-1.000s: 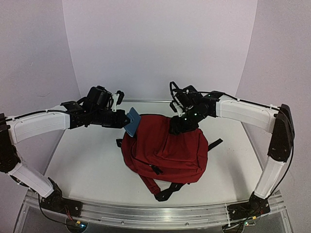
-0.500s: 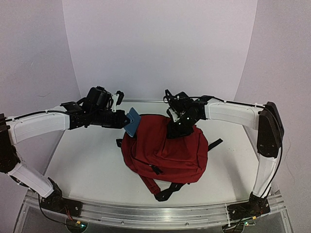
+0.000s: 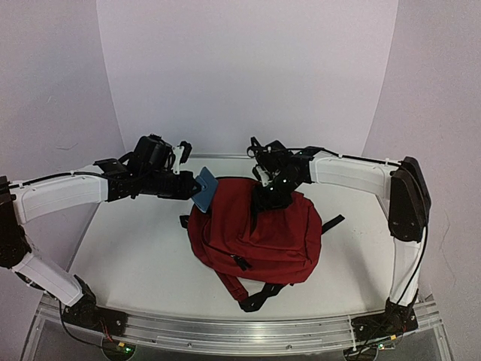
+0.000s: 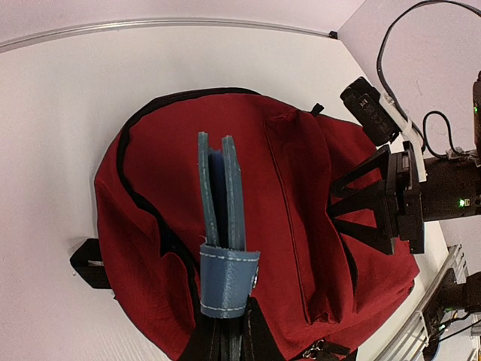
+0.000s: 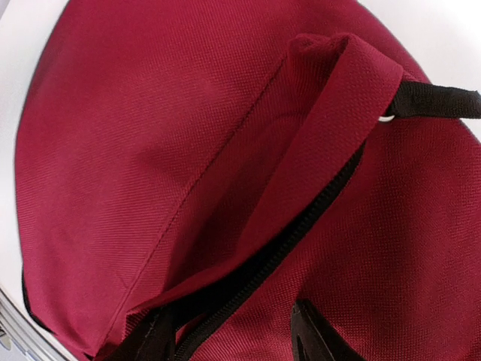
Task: Pack the student bag
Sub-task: Place the personal item in the student bag.
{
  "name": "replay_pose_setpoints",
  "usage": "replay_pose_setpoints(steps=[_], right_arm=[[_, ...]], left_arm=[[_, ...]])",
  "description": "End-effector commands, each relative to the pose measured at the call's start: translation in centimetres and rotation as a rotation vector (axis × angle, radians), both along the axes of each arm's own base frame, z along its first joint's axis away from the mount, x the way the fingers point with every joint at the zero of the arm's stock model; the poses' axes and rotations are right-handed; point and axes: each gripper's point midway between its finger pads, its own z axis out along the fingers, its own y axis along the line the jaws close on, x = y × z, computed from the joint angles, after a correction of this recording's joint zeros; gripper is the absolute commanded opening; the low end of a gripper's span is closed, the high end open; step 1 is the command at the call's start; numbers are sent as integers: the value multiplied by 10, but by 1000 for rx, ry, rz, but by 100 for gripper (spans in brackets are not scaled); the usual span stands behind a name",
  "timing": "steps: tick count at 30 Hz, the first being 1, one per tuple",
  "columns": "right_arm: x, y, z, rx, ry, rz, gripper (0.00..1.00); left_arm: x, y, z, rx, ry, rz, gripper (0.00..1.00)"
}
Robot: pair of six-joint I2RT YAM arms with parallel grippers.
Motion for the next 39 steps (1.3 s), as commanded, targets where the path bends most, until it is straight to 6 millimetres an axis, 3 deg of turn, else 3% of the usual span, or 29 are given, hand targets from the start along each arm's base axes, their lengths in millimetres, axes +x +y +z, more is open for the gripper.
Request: replay_pose_setpoints(steps=[1, 5, 10, 13, 24, 30, 33, 39], right_arm=[[3, -1, -8, -34, 0, -29, 51], [-1, 0, -6, -23, 19, -26, 39], [-2, -1, 24, 13, -21, -15, 10], [-2, -6, 37, 6, -49, -11, 1], [-9, -27, 62, 42, -72, -12, 0], [-14, -37, 65, 77, -43, -1, 0], [-18, -41, 63, 86, -34, 4, 0], [-20, -43, 66, 119, -35, -1, 0]], left_arm=[[2, -3, 27, -57, -59, 1, 0], [3, -3, 29, -56, -63, 3, 0], [6, -6, 32, -56, -65, 2, 0], [8, -10, 33, -64, -66, -6, 0], [12, -39, 50, -170, -62, -82, 0], [8, -70, 65, -375, -20, -166, 0], [12, -86, 61, -474, 46, -178, 0], [18, -114, 32, -577, 125, -191, 0]])
